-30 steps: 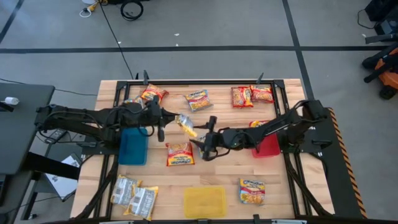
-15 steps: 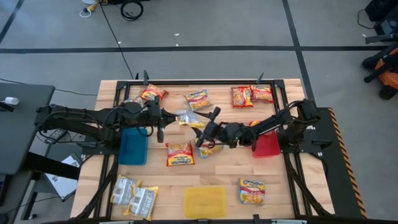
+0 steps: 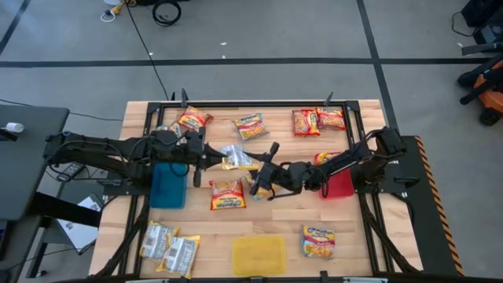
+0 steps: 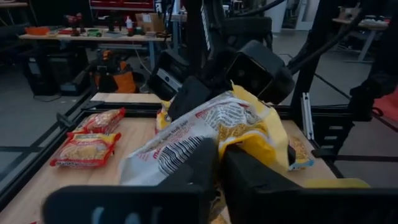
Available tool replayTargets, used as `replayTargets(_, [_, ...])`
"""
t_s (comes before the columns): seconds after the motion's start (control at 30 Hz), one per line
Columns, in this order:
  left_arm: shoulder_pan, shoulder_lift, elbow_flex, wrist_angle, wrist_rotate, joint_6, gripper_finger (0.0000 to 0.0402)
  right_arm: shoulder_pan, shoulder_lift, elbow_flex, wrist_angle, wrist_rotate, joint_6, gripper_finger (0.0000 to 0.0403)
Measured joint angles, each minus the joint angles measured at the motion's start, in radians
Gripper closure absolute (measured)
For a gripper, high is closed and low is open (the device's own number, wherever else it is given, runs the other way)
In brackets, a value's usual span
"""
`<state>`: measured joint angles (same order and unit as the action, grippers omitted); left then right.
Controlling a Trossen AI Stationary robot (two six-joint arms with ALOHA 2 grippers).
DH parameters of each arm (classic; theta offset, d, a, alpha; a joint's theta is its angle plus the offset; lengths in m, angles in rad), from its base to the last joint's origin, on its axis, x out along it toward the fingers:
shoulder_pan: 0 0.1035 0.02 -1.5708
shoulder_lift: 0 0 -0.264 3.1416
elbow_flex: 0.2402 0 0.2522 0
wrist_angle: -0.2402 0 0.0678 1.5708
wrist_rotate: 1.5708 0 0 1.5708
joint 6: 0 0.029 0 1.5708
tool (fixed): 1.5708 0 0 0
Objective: Sort Maruchan noodles
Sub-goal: Put the yellow noodle pack into the red bin
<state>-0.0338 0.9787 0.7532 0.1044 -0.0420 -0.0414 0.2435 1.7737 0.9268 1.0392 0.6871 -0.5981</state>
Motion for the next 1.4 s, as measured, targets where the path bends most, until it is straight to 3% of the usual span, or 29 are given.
replayTargets(0.17, [0.001,-0.067,0.016,-0.106,-0.010,0.009,0.0296,0.041,-0.042,0.011,-0.135,0.141,0.004,0.0266])
replayTargets(0.27, [0.001,-0.127,0.043,-0.219,-0.024,0.054,0.0255,0.084,-0.107,0.062,-0.434,0.265,0.054,0.0263])
replayTargets(0.33, [0.001,-0.160,0.045,-0.303,-0.025,0.078,0.0231,0.109,-0.155,0.119,-0.715,0.283,0.190,0.0267])
replayTargets(0.47, [0.001,-0.183,0.041,-0.425,-0.025,0.067,0.0207,0.124,-0.230,0.270,-1.352,0.089,0.641,0.0274])
replayTargets(0.57, [-0.004,-0.180,-0.001,-0.407,-0.025,0.020,0.0205,0.120,-0.240,0.385,-1.804,-0.052,0.921,0.0275])
replayTargets(0.7, [-0.016,-0.171,-0.077,-0.301,-0.026,-0.005,0.0211,0.118,-0.240,0.480,-2.263,-0.171,1.121,0.0275])
replayTargets(0.83, [-0.029,-0.161,-0.126,-0.225,-0.025,-0.031,0.0216,0.110,-0.240,0.498,-2.610,-0.294,1.253,0.0276])
replayTargets(0.97, [-0.045,-0.157,-0.141,-0.224,-0.025,-0.031,0.0216,0.108,-0.286,0.415,-2.559,-0.422,1.230,0.0276])
replayTargets(1.07, [-0.057,-0.155,-0.140,-0.223,-0.025,-0.032,0.0216,0.107,-0.297,0.343,-2.622,-0.495,1.255,0.0276])
replayTargets(1.4, [-0.066,-0.154,-0.140,-0.233,-0.025,-0.029,0.0216,0.093,-0.399,0.152,-2.617,-0.501,1.268,0.0276])
